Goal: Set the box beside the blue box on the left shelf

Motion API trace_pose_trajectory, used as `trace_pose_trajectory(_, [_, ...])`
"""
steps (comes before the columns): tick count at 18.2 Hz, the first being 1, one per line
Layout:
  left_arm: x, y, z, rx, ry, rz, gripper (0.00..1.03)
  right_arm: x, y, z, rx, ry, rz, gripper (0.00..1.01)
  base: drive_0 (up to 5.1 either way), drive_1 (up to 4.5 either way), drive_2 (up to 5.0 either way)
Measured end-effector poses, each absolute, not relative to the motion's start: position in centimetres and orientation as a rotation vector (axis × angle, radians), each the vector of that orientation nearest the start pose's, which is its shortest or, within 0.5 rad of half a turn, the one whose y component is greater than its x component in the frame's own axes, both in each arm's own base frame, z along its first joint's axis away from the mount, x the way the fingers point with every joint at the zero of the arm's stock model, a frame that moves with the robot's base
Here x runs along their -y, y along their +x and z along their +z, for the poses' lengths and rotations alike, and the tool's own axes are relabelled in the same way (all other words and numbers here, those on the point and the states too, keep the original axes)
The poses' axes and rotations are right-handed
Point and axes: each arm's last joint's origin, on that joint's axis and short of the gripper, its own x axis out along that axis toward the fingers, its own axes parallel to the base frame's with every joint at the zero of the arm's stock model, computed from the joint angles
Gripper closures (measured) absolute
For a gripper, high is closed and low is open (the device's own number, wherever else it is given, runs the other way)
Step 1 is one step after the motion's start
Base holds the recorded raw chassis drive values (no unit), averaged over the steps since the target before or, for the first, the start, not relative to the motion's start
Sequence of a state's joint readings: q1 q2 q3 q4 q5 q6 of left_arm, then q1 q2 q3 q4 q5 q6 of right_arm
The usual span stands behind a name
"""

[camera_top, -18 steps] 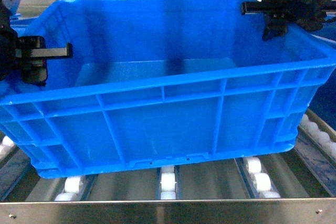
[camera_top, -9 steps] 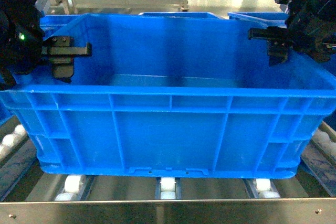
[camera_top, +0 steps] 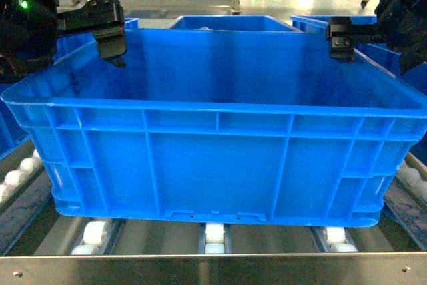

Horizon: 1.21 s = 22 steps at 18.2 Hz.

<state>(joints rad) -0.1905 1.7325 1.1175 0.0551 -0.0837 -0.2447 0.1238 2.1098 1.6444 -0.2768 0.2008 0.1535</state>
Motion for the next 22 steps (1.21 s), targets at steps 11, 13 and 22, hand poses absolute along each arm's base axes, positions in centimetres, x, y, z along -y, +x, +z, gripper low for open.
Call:
trace_pose_trajectory(11, [6.0,35.4,27.1,-0.160,-0.191,0.018,0.05,-5.4,43.0,27.4,-0.177,0.087,-0.153,0.03,0.0,0.00,0.0])
trace_pose_trajectory(13, [3.1,28.9,23.7,0.020,-0.034,0.010,0.55,-3.3,35.2,23.2,0.016,0.022,0.002,0.54,0.0,0.00,0.0])
trace_pose_trajectory(22, [1.5,22.8,20.1,-0.009,-0.017,0.002,1.01,-1.5,26.8,19.5,-0.024,0.003,0.002,0.99,0.0,0.00,0.0])
